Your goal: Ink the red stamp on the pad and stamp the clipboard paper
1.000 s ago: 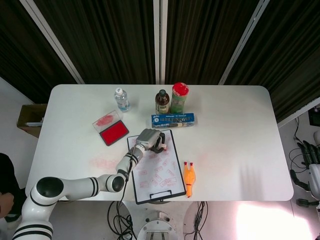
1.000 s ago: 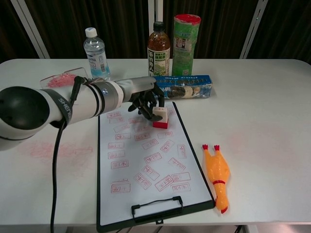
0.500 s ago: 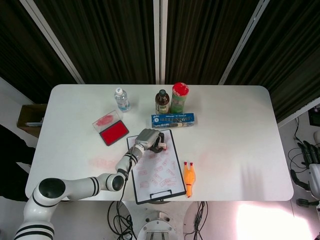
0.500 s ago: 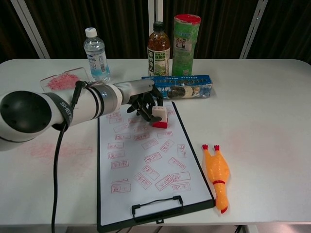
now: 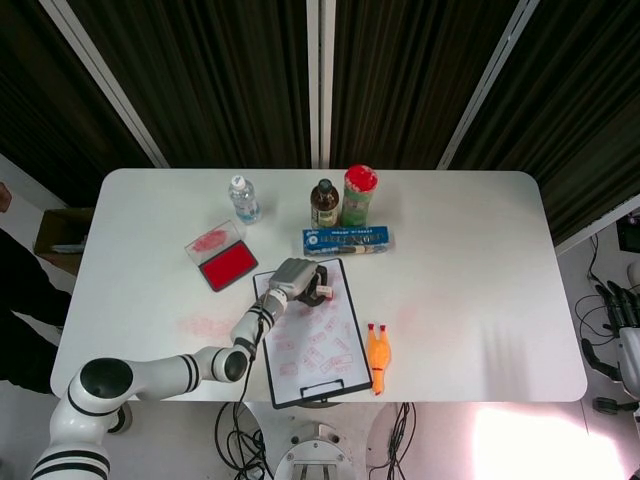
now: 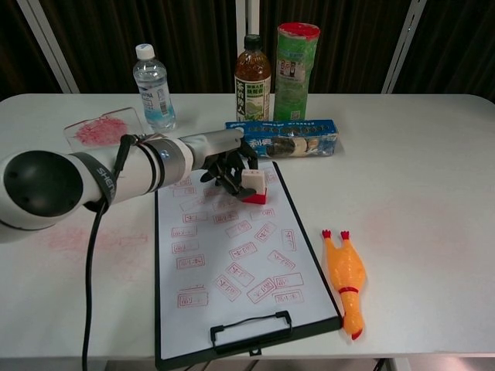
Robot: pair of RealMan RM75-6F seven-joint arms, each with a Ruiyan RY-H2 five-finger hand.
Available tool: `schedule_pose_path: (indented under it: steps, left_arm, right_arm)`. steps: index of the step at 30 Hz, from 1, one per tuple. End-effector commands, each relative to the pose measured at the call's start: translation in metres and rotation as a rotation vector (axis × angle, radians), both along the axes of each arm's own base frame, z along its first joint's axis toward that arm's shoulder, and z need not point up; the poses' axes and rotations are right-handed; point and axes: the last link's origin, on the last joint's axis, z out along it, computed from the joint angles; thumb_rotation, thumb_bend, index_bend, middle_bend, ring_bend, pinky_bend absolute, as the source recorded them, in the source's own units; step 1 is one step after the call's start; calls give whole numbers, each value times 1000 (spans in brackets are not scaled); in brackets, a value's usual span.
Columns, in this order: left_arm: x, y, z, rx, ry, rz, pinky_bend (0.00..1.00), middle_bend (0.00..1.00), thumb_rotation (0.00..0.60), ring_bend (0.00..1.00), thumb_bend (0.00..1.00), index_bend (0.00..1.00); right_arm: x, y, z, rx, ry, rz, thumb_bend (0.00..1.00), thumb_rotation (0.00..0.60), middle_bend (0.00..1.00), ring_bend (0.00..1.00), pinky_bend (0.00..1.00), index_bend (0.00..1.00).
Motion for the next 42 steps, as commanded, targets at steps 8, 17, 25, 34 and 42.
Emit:
schedule_pose_path:
  steps: [8,17,25,34,42]
  left_arm:
    - [-2,1,0,-4,8,4,822,721,600,739,535,742]
    - [6,3,13,-15,-55,36,823,721,600,740,537,742]
    - [16,0,41,-1,-129,52,822,722,600,741,540,742]
    - [-22,-17,98,66,-148,95,820,722,600,742,540,740]
    - [-102,-56,134,110,-109,189,818,722,600,745,540,736]
  right_arm:
    - [1,0,-1,3,-2,5,313,600,0,0,0,0]
    - [1,0,1,-5,-8,7,313,600,0,0,0,0]
    - [3,2,0,-1,-14,19,313,600,0,0,0,0]
    - [8,3,0,0,-11,37,313,600,0,0,0,0]
    - [12,3,-6,15,0,46,313,600,0,0,0,0]
